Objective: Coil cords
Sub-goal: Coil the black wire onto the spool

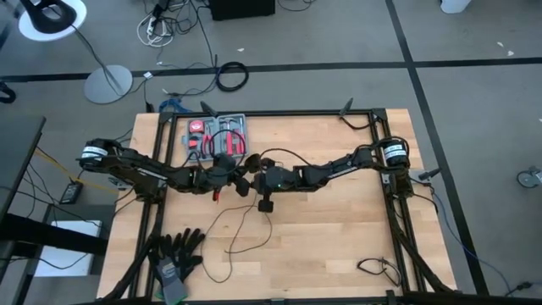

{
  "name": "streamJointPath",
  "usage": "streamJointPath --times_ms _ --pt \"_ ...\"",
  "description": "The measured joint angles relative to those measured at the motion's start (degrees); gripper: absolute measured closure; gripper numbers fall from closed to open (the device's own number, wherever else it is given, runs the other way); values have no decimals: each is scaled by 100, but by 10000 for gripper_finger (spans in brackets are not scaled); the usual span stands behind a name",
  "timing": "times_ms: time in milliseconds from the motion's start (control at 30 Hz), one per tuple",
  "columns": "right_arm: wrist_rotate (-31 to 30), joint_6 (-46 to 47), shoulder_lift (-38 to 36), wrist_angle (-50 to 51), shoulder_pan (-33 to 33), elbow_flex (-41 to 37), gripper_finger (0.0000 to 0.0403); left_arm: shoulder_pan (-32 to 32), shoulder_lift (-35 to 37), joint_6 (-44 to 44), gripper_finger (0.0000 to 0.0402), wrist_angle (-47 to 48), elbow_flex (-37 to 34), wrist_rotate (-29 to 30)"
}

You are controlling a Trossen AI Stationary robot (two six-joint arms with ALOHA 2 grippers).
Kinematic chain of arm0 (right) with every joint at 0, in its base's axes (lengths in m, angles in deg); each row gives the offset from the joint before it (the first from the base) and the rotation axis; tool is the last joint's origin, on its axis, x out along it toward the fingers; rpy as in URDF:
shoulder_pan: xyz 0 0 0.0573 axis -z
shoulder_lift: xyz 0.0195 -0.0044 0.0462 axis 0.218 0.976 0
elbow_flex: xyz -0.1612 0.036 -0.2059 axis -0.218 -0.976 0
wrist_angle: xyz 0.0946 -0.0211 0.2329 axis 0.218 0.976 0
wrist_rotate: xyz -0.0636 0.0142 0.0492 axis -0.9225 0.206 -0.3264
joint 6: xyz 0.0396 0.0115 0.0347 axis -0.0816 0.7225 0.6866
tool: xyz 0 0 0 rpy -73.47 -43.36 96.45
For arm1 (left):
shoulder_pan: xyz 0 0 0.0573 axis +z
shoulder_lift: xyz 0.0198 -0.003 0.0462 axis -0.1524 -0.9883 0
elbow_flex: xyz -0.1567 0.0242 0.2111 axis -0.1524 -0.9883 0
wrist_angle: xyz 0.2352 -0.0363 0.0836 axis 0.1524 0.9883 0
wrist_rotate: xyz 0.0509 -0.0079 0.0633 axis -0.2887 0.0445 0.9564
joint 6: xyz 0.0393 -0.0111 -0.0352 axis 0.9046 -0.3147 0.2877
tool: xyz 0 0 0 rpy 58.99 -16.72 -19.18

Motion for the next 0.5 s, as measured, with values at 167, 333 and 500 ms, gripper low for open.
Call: streamJointPath --times_ms 167,333,500 --pt "357 51 -33 -367 212 -2 403 0 2 24 401 56 3 -329" --pt "656 476 -115 -451 266 -2 403 -2 9 147 401 358 5 -447" --pt "835 802 -307 -239 322 -7 403 -7 11 567 401 385 10 -736"
